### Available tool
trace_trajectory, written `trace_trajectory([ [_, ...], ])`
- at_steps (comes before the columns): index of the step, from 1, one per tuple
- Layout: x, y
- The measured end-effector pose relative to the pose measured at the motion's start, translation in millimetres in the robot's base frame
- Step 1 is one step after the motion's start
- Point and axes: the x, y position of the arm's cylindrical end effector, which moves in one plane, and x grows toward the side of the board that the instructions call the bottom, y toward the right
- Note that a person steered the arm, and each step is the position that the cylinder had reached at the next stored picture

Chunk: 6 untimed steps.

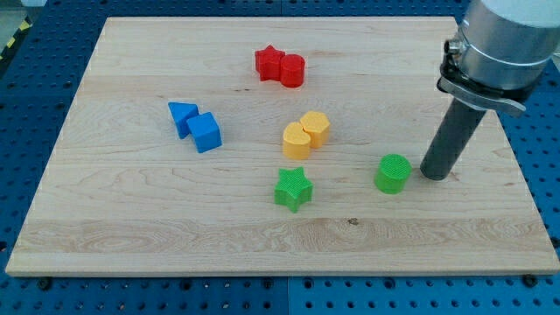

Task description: Move your arm towards bottom right

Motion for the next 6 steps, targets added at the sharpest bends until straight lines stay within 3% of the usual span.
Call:
trace_trajectory([
  [1, 1, -11],
  [4, 27, -133],
  [5, 29, -143],
  [6, 32, -104],
])
